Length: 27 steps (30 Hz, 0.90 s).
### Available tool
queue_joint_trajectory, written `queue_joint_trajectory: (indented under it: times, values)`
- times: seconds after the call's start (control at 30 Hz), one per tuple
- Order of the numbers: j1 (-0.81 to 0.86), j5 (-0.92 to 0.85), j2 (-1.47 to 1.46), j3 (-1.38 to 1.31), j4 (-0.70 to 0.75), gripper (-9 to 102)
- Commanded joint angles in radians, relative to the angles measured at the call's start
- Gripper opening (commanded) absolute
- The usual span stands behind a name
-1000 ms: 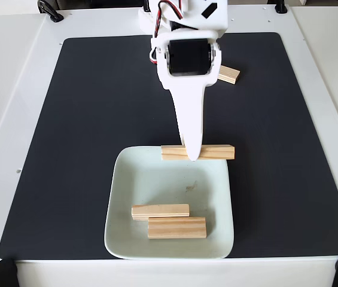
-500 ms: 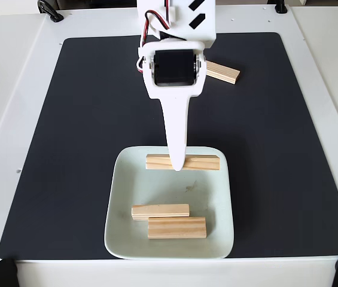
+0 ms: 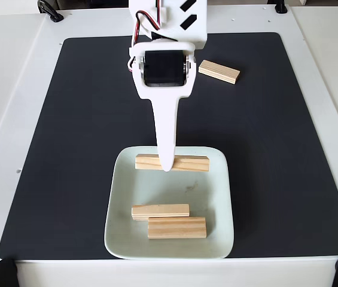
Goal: Pick up the wooden block and place them on the plate.
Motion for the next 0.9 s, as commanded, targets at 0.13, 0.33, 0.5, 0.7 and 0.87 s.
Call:
queue_joint_trajectory:
  times: [0.13, 0.33, 0.5, 0.7, 0.87]
  values:
    - [0.009, -0.006, 0.012, -0.040, -0.005, 13]
    - [0.003, -0.006, 0.011, -0.040, -0.005, 21]
    - [-0.002, -0.006, 0.011, -0.040, -0.005, 22]
    - [-0.003, -0.006, 0.018, -0.040, -0.005, 22]
    - [-0.003, -0.006, 0.034, -0.040, -0.005, 21]
